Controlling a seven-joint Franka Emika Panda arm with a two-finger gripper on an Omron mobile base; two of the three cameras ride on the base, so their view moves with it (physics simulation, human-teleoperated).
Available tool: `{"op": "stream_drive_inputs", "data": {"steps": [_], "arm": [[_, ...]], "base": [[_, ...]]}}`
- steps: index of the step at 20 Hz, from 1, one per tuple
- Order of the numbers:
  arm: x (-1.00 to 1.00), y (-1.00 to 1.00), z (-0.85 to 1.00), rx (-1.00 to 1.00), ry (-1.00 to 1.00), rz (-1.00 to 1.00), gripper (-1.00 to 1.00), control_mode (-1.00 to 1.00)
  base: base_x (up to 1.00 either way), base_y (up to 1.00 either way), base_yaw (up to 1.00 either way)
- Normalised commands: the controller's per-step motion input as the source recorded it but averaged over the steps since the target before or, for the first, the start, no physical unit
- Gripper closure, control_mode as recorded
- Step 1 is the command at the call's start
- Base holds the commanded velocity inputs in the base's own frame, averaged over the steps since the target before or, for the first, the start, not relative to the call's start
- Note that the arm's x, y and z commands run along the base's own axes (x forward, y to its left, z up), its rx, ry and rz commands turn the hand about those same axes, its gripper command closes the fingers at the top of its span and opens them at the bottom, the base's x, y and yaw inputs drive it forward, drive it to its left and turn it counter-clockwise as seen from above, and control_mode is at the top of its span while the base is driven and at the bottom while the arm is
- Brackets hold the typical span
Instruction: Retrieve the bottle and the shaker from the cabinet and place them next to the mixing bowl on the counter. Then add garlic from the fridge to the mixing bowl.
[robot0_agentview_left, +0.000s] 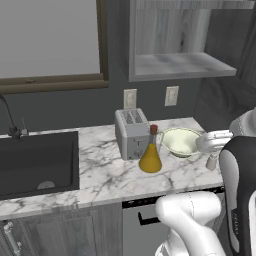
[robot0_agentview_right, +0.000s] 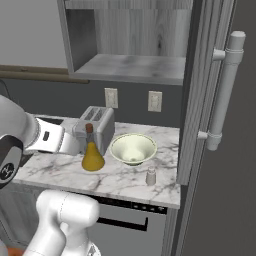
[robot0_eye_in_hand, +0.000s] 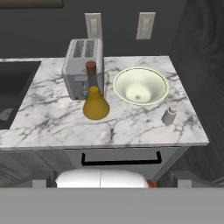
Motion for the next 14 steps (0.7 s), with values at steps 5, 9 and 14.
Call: {"op": "stream_drive_inputs", "data": {"steps": [5,9,14], "arm": [[0.00,0.00,0.00,0.00,0.00,0.00,-1.00,1.00],[0.00,0.00,0.00,0.00,0.00,0.00,-1.00,1.00],[0.00,0.00,0.00,0.00,0.00,0.00,-1.00,1.00]], "base": [[-0.28,0.02,0.00],[-1.00,0.19,0.20],[-0.74,0.47,0.61]]}}
